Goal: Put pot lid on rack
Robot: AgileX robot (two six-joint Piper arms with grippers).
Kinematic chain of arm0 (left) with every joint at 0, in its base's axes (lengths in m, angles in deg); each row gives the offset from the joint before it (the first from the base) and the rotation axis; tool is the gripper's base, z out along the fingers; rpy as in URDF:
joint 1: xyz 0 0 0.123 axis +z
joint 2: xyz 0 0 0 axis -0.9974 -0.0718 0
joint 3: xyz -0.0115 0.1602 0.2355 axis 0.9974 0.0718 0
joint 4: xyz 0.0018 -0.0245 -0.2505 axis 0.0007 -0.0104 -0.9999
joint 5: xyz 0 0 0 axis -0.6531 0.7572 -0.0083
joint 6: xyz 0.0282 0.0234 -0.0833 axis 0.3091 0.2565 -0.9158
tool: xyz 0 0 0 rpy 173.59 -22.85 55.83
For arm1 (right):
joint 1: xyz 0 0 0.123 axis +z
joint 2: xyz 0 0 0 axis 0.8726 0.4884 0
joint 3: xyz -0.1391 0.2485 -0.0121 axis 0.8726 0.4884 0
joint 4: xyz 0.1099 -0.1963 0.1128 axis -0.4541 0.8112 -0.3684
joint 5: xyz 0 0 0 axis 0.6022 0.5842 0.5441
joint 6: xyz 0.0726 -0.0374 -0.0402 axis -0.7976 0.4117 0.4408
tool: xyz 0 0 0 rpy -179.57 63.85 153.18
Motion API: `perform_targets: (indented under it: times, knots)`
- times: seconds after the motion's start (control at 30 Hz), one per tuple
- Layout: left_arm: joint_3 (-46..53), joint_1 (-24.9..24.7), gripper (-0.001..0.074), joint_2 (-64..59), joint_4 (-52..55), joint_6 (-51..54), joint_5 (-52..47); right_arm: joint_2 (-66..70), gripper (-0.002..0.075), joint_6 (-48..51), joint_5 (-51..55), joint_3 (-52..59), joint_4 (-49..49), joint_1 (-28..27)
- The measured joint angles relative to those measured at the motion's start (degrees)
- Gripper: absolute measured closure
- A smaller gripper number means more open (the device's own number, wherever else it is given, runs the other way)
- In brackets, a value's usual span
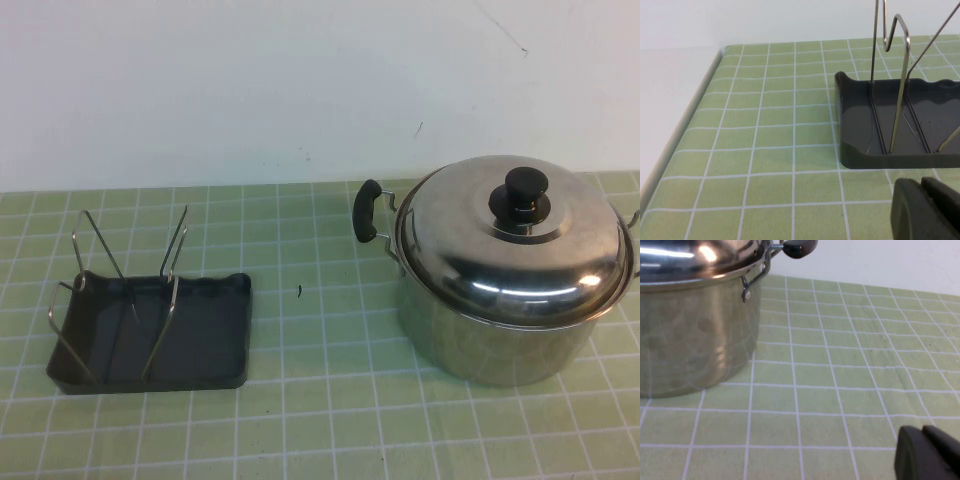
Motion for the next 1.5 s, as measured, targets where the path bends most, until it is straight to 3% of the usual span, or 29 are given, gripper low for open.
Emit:
perform_targets:
  times: [1.27, 1.5]
  knots:
    - [0.0, 0.0, 0.0738, 0.0, 0.0, 0.0, 0.0, 0.0, 0.0727, 0.0, -0.5, 0.0, 0.0, 0.0]
    - [0.0, 0.0, 0.0738, 0.0, 0.0, 0.0, 0.0, 0.0, 0.0727, -6.0, -0.8, -12.8, 0.0, 0.0]
